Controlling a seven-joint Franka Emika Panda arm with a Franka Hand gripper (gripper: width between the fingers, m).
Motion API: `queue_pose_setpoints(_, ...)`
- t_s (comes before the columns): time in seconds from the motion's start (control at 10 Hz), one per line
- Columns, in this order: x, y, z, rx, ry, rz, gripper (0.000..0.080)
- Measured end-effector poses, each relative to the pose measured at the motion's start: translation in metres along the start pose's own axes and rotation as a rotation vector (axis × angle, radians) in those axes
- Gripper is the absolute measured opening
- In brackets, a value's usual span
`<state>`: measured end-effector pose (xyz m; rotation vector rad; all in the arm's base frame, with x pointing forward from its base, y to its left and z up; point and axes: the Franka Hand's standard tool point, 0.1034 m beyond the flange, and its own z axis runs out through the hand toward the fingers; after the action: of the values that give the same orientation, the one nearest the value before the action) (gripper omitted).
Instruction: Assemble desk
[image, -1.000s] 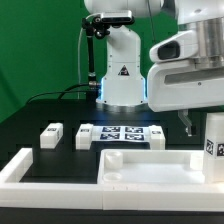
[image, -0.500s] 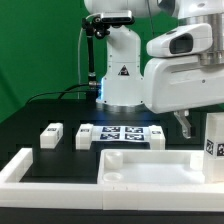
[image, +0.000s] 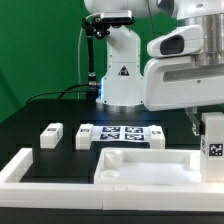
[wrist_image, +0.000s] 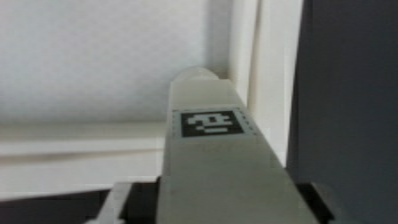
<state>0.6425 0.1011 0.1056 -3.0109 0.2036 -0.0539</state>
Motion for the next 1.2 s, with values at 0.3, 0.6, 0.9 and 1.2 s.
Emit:
queue_pose_setpoints(0.3,0.0,-0.001,0.0,-0.002,0.002,0.262,0.0288)
queue_pose_setpoints(0.6,0.0,-0.003,0.001,0.021,-0.02,0.759,0.0289)
queue_pose_setpoints(0.9,-0.001,-0.008,0.002,0.04,-0.05,1.197,0.029)
queue_pose_setpoints(1.2,-0.004,-0.016,0.003,0.04,-0.054,1.408,0.029)
